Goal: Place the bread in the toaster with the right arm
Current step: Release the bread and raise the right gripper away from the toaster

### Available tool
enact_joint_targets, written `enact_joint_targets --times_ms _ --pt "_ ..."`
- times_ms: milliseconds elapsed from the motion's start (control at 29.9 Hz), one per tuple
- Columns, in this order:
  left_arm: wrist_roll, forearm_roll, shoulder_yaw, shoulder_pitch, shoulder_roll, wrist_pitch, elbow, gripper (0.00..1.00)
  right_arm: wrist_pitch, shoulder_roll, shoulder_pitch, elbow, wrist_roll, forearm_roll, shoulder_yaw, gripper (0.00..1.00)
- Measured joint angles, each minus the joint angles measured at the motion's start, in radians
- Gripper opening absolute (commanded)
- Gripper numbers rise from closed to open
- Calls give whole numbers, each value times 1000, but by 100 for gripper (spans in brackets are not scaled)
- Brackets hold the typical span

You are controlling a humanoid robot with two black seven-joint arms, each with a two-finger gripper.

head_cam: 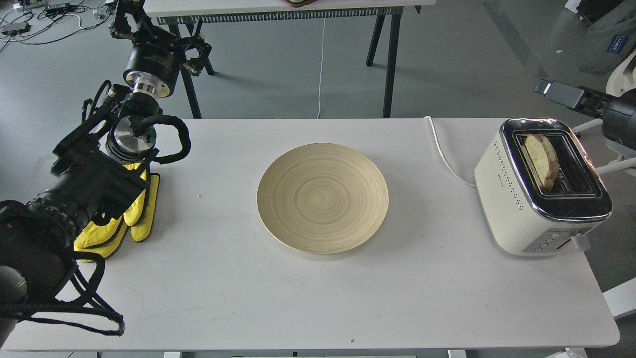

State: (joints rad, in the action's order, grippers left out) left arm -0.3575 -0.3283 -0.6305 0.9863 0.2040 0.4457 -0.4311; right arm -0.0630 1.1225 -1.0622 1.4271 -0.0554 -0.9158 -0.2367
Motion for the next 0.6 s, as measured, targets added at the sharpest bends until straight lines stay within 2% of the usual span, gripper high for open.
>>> enact_joint_targets --times_ms 201,402,603 --pt "0 0 0 0 0 1 0 100 1 -169 0 -97 -4 335 -117 99" --pt "0 0 0 0 0 1 0 100 1 -383 15 -280 -15 444 -245 99" --pt "2 0 0 0 0 1 0 100 1 -562 88 -409 -26 679 -397 99"
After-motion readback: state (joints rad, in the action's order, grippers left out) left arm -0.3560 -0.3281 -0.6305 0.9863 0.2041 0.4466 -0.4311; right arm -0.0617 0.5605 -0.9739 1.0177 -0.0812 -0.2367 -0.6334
